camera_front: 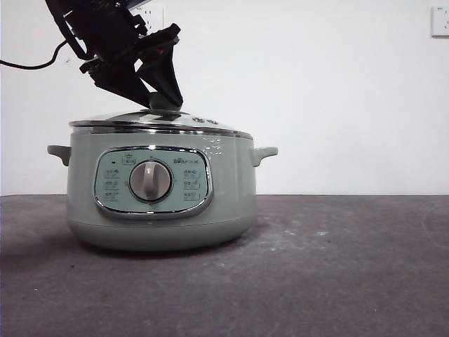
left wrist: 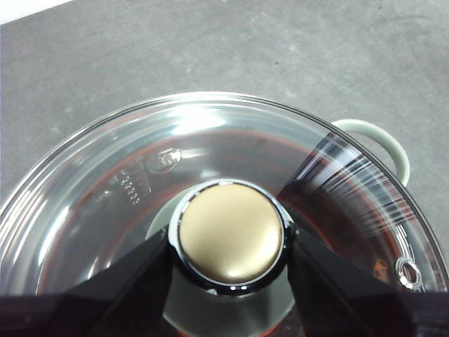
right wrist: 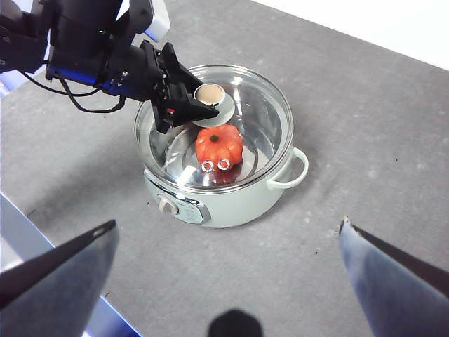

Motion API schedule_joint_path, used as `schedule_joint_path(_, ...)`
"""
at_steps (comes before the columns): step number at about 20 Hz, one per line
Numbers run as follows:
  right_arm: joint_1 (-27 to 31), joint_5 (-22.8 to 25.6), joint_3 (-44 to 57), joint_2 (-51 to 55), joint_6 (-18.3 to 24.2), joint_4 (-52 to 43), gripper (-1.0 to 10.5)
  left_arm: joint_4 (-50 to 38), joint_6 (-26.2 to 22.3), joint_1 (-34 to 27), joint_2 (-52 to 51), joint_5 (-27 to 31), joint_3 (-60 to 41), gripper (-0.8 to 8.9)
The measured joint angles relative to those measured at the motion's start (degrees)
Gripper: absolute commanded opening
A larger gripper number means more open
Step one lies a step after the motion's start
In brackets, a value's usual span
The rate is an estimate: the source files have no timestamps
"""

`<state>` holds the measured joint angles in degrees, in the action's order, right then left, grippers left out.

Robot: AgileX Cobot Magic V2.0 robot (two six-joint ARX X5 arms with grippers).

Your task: Pick up the pumpkin,open the lid,put the pumpkin in the pot,close the lid

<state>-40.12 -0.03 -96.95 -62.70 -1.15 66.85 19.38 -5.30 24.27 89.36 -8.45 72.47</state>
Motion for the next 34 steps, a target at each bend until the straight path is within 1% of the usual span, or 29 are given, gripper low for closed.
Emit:
schedule_joint_path(2,0.0,0.0,0.0,0.0,0.0,0.0,5.6,0.9,-0.04,0.0,0.0,0.04,0.46,4.09)
schedule_joint_path(3,0.0,0.0,0.0,0.0,0.0,0.0,5.6,1.31,-0.04,0.0,0.0,0.04,0.61,5.0)
schedule_joint_path(13,0.0,-0.09,0.0,0.0,0.0,2.8,5.6,2.05,-0.26,0.02,-0.98,-0.35,0.83,5.06)
schedule_joint_path(16,0.0,-3.58,0.0,0.0,0.0,3.8,5.6,3.85,-0.26,0.02,-4.59,-0.33,0.83,5.06)
schedule_joint_path(18,0.0,-5.68,0.0,0.0,-0.02,4.39,5.6,7.58,-0.26,0.02,-9.2,-0.5,0.83,5.04)
schedule_joint_path(21,0.0,-6.45,0.0,-0.02,0.0,6.54,5.6,16.22,-0.26,0.02,-16.76,-1.53,0.85,5.02)
schedule_joint_path(22,0.0,-7.65,0.0,-0.09,0.0,7.3,5.6,19.69,-0.24,0.02,-19.52,-2.62,0.85,5.01)
schedule_joint_path(25,0.0,-12.85,0.0,-0.46,0.0,8.98,4.8,29.05,0.02,0.02,-27.54,-7.5,0.92,4.98)
schedule_joint_path(26,0.0,-14.16,0.0,-0.59,0.04,9.31,4.7,31.71,0.46,0.02,-30.14,-9.46,0.96,4.89)
schedule_joint_path(27,0.0,-14.84,0.0,-0.7,0.02,9.51,4.7,33.99,0.59,0.02,-32.0,-11.06,0.98,4.31)
schedule_joint_path(28,0.0,-14.95,0.0,-0.76,0.02,9.7,4.6,36.48,0.72,0.04,-33.81,-12.52,1.05,3.3)
schedule_joint_path(29,0.0,-14.97,0.0,-0.83,0.02,10.14,3.9,38.75,0.83,0.04,-35.32,-13.46,1.05,2.07)
schedule_joint_path(30,0.0,-14.97,0.0,-0.9,0.02,10.6,2.4,40.96,0.85,0.04,-36.54,-14.12,1.05,0.69)
schedule_joint_path(31,0.0,-14.97,0.0,-0.98,0.02,10.62,1.1,42.42,0.85,0.04,-37.27,-14.27,1.05,-0.18)
schedule_joint_path(32,0.0,-14.97,0.0,-1.11,0.11,10.64,-0.3,43.89,0.85,0.04,-37.83,-14.29,1.05,-0.09)
schedule_joint_path(34,0.0,-14.97,0.0,-1.31,0.79,10.67,-0.1,45.35,0.87,0.04,-38.16,-14.27,1.05,-0.08)
